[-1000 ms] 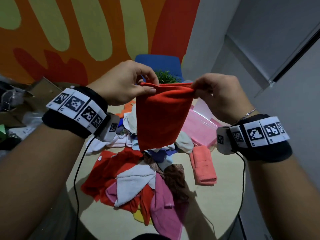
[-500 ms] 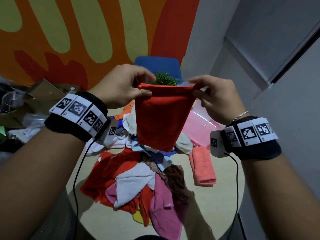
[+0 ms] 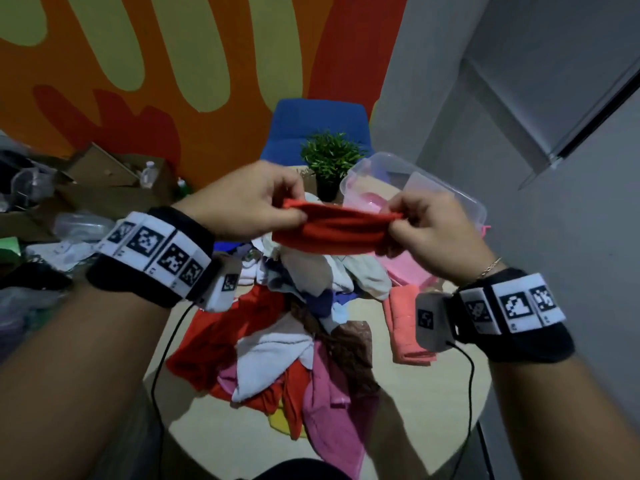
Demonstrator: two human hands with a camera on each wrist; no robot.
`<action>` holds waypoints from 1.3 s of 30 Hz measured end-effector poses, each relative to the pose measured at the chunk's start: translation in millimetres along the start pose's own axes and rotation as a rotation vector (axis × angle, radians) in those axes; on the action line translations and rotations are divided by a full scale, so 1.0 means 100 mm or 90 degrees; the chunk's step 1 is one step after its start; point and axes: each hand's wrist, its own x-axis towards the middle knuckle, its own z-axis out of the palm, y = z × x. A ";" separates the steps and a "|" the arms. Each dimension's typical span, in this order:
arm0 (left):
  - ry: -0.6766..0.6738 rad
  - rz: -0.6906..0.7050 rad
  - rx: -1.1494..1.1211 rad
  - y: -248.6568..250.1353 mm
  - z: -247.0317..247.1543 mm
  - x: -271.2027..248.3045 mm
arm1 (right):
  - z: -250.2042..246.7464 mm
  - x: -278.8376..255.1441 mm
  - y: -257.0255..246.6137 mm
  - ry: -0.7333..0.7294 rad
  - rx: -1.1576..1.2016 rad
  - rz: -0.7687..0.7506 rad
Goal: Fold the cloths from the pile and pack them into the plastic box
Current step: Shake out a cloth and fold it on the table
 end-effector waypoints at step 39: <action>-0.334 -0.025 0.340 -1.27 2.13 -0.27 | 1.79 -0.60 1.78 -0.321 -0.410 0.088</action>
